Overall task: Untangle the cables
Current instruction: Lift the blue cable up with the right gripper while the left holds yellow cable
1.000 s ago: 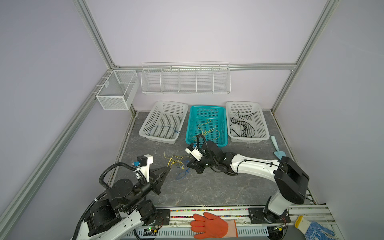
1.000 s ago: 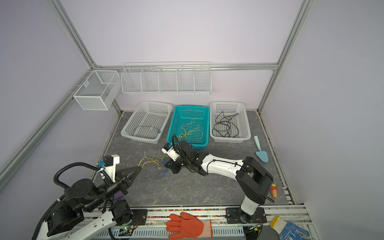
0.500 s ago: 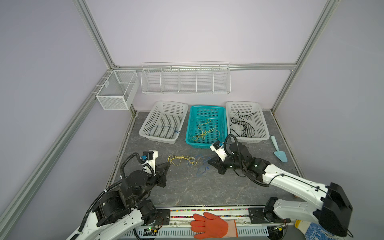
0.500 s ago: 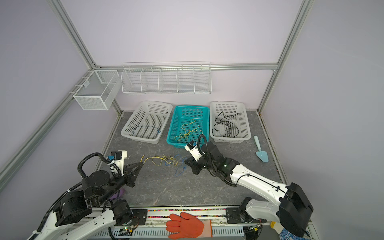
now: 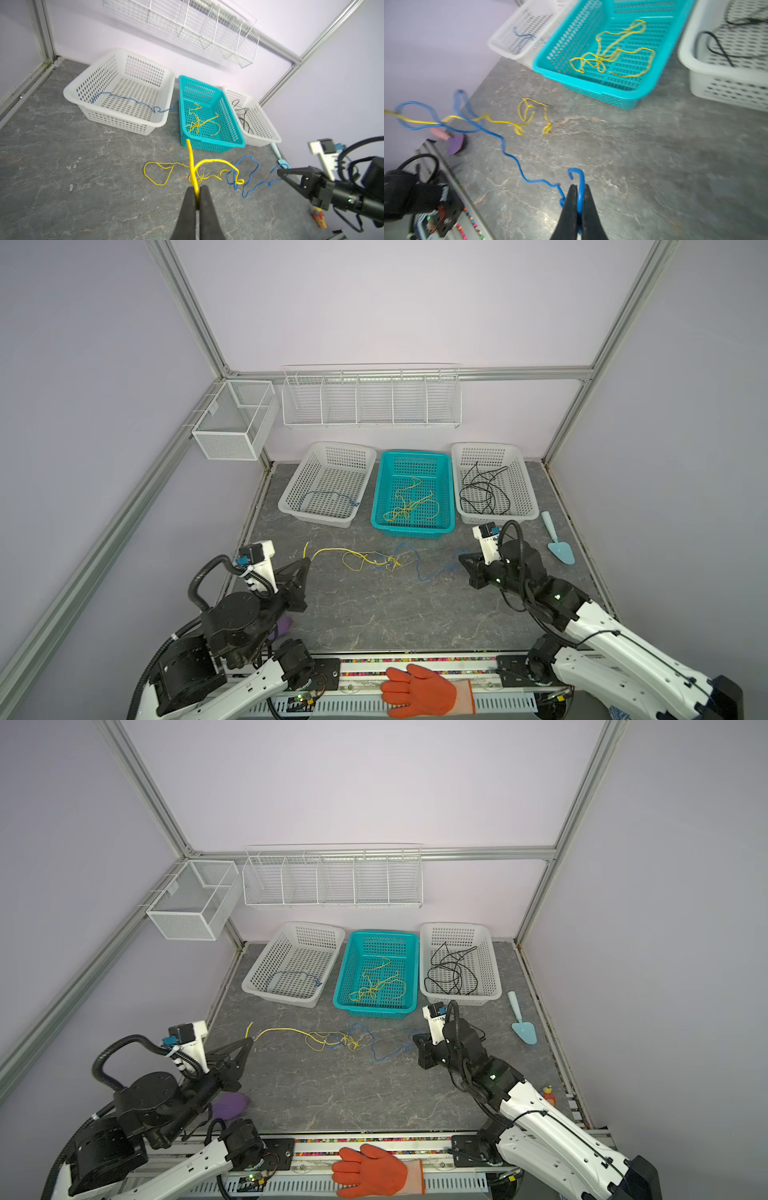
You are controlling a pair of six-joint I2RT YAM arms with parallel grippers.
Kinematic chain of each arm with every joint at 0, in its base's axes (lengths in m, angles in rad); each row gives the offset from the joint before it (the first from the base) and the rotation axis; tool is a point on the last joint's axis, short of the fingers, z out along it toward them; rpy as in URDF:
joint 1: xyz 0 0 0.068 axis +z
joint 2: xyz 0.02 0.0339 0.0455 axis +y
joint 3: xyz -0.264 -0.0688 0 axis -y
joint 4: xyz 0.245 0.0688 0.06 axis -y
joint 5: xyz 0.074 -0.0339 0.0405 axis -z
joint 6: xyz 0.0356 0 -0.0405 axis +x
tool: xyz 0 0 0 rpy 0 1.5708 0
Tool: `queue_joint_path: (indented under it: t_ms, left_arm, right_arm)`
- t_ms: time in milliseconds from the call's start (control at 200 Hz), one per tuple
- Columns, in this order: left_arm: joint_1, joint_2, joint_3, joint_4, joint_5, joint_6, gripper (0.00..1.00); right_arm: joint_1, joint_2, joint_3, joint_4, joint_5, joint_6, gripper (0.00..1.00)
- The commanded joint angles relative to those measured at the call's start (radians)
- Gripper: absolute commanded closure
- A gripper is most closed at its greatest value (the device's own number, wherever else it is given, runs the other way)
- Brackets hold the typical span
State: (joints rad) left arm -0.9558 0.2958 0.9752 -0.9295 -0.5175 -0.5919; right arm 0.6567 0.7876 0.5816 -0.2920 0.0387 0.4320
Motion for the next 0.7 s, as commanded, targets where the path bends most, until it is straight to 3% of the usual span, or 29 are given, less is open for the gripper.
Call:
queue_joint_path:
  t_ms: [0, 200, 290, 400, 490, 615, 695]
  left_arm:
    - [0.001, -0.013, 0.058, -0.062, -0.081, -0.028, 1.0]
    - [0.0, -0.024, 0.157, -0.05, -0.086, -0.021, 1.0]
    - [0.0, -0.007, 0.164, -0.032, -0.042, -0.033, 1.0]
    - [0.0, 0.024, 0.15, 0.004, 0.026, -0.046, 1.0]
    - [0.0, 0.044, 0.123, 0.066, 0.095, -0.045, 1.0]
    - [0.0, 0.108, 0.1, 0.122, 0.187, -0.045, 1.0]
    - [0.0, 0.139, 0.083, 0.166, 0.241, -0.048, 1.0]
  right_arm:
    - [-0.056, -0.019, -0.034, -0.149, 0.138, 0.12, 0.94]
    - [-0.176, 0.058, -0.05, -0.201, 0.094, 0.133, 0.94]
    - [-0.182, 0.1, -0.049, -0.163, 0.0, 0.08, 0.94]
    - [-0.18, 0.098, -0.043, -0.148, -0.032, 0.059, 0.93]
    - [-0.15, 0.064, -0.038, -0.105, -0.133, 0.011, 0.78]
    - [-0.086, 0.018, -0.007, -0.094, -0.141, -0.034, 0.51]
    - [-0.051, 0.026, 0.025, -0.092, -0.169, -0.065, 0.45]
